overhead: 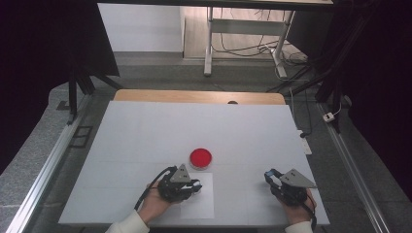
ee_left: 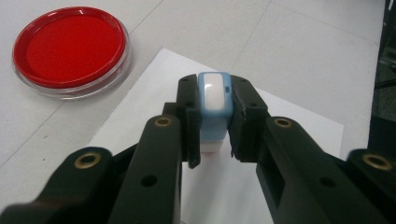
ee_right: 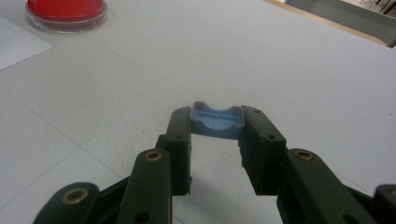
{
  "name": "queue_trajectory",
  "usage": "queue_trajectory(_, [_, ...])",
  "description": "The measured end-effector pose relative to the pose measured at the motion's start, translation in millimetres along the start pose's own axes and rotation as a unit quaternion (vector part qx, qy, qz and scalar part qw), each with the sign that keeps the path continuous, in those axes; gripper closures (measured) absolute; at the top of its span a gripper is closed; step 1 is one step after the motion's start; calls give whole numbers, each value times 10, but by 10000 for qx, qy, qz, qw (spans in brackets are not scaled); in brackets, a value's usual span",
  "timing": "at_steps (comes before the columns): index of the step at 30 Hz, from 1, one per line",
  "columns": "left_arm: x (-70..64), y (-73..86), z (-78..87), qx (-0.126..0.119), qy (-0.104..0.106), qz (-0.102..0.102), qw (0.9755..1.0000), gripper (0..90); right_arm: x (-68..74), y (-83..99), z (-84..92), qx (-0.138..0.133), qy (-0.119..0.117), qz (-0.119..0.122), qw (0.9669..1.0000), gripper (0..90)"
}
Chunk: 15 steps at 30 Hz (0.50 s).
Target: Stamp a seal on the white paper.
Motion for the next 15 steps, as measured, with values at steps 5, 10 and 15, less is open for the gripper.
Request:
queue_trajectory(5, [-19,-9,-18,134,-75,-58,9999,759,1,-1,1,-2,-3,2,10000,646])
queue_trajectory(10, [-12,-6,-32,215,-62,-52,9997,761,2,-1,2,-8,-8,7,10000,646])
queue_trajectory(15, [-15,-14,-38,257,-80,-29,9996,762,7,-1,0,11,-7,14,10000,646])
Point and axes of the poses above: each handheld gripper's, and its own axes: z roughly backward along the jaws, y roughly out of its underside, x roughly to its left, the point moved 3 cm from there along -z, roughly forward along the jaws, and after that the axes turned 14 degrees about y, right-handed, at the moved point
